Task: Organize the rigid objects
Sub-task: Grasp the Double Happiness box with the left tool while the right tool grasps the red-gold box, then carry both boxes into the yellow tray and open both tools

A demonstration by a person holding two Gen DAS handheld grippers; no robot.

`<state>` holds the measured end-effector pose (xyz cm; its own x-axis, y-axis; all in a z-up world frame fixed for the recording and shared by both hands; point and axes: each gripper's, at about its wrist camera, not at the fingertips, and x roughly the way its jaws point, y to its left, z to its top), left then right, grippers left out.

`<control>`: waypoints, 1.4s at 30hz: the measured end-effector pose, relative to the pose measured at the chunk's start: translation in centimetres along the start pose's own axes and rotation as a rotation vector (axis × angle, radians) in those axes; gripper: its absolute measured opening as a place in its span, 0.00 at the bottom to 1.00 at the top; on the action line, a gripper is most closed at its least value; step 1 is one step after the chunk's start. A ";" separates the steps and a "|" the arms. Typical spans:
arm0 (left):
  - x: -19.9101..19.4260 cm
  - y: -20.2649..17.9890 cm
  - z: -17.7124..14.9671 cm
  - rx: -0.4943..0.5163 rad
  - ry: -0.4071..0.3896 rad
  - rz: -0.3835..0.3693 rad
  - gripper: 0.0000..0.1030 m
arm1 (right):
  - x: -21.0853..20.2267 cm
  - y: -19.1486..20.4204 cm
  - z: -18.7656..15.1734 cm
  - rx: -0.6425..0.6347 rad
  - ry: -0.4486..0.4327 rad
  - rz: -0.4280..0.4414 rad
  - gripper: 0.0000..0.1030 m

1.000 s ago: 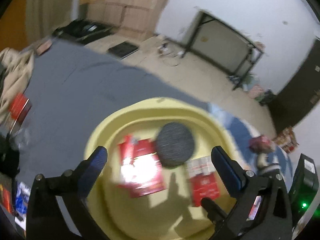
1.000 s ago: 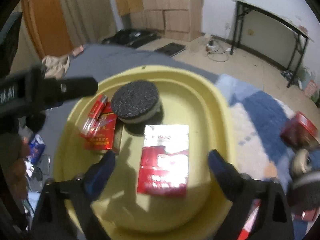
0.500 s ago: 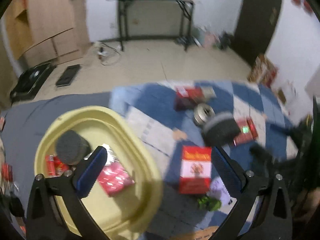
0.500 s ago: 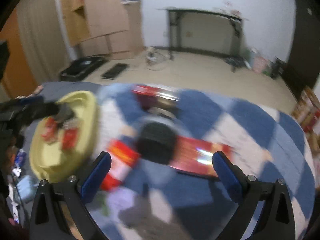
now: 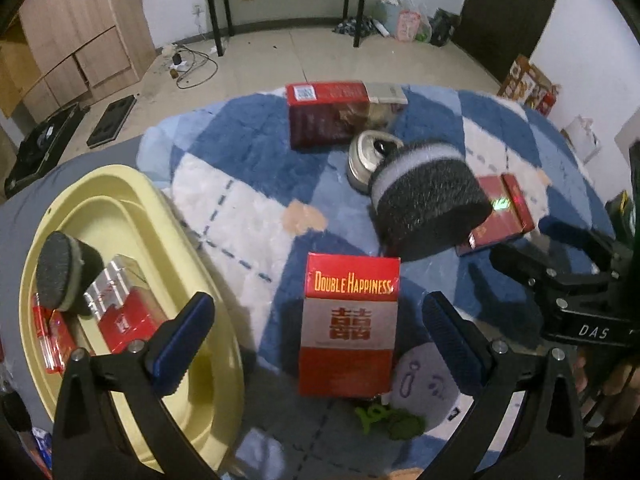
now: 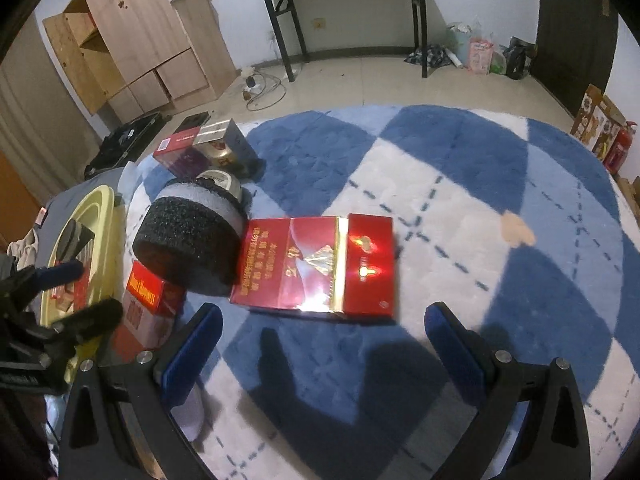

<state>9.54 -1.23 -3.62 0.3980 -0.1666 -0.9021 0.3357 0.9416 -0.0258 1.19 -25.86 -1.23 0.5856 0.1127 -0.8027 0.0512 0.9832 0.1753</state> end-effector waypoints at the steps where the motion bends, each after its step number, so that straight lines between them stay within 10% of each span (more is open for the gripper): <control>1: 0.4 -0.1 -0.1 0.004 0.006 0.005 1.00 | 0.3 -0.1 0.1 -0.005 0.005 -0.003 1.00; 14: 3.1 -1.6 0.2 0.057 0.012 -0.013 0.96 | 4.3 0.9 1.0 -0.036 0.008 -0.063 1.00; 19: 3.6 -3.1 -0.2 0.108 0.041 -0.020 0.56 | 4.7 1.1 0.9 -0.089 -0.023 -0.094 0.90; 42: -7.1 2.3 1.3 -0.132 -0.195 0.024 0.56 | -5.3 0.8 -0.2 -0.123 -0.134 -0.108 0.89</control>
<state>8.62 1.76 3.33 0.5659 -0.1852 -0.8034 0.2148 0.9739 -0.0732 -2.05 -25.60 3.00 0.6849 -0.0068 -0.7287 0.0252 0.9996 0.0143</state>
